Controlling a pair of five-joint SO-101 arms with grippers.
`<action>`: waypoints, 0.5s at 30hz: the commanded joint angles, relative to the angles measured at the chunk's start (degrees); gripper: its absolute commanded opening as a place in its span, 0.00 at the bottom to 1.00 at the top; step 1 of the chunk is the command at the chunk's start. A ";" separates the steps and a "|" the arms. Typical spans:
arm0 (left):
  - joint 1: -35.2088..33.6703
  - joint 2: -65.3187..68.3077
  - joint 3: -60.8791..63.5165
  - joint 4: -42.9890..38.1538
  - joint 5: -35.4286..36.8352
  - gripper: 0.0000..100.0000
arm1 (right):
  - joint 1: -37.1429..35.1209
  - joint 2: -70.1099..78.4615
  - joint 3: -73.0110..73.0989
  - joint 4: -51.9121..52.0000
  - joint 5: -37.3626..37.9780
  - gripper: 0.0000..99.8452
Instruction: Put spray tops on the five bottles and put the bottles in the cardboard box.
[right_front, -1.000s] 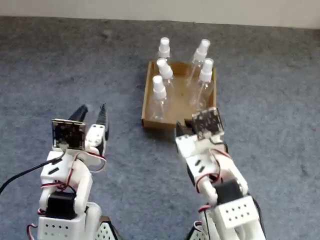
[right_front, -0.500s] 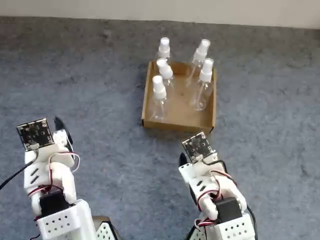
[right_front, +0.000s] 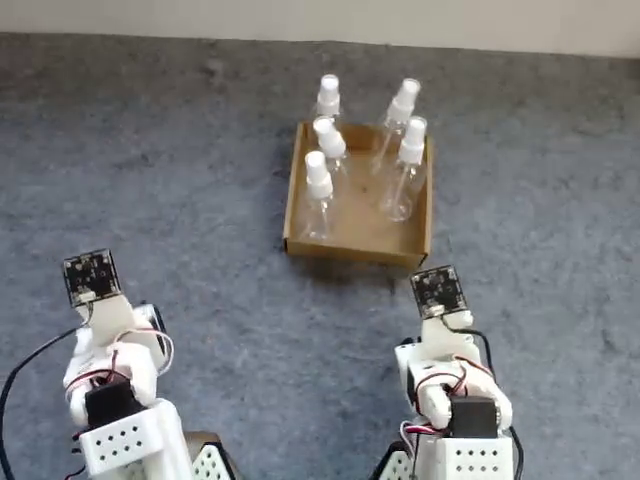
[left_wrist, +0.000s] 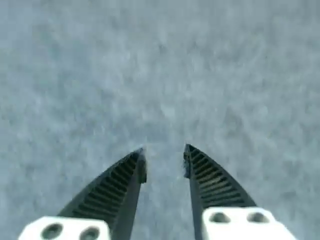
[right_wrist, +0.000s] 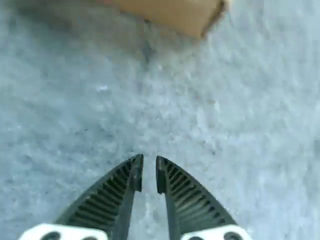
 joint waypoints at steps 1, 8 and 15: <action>-0.75 -0.84 1.45 11.25 0.44 0.09 | 1.01 -0.84 9.71 1.01 0.70 0.00; -0.75 -0.84 1.45 11.60 0.44 0.09 | 1.01 -0.84 9.71 1.01 0.70 0.00; -0.75 -0.84 1.45 11.60 0.44 0.09 | 1.01 -0.84 9.71 1.01 0.70 0.00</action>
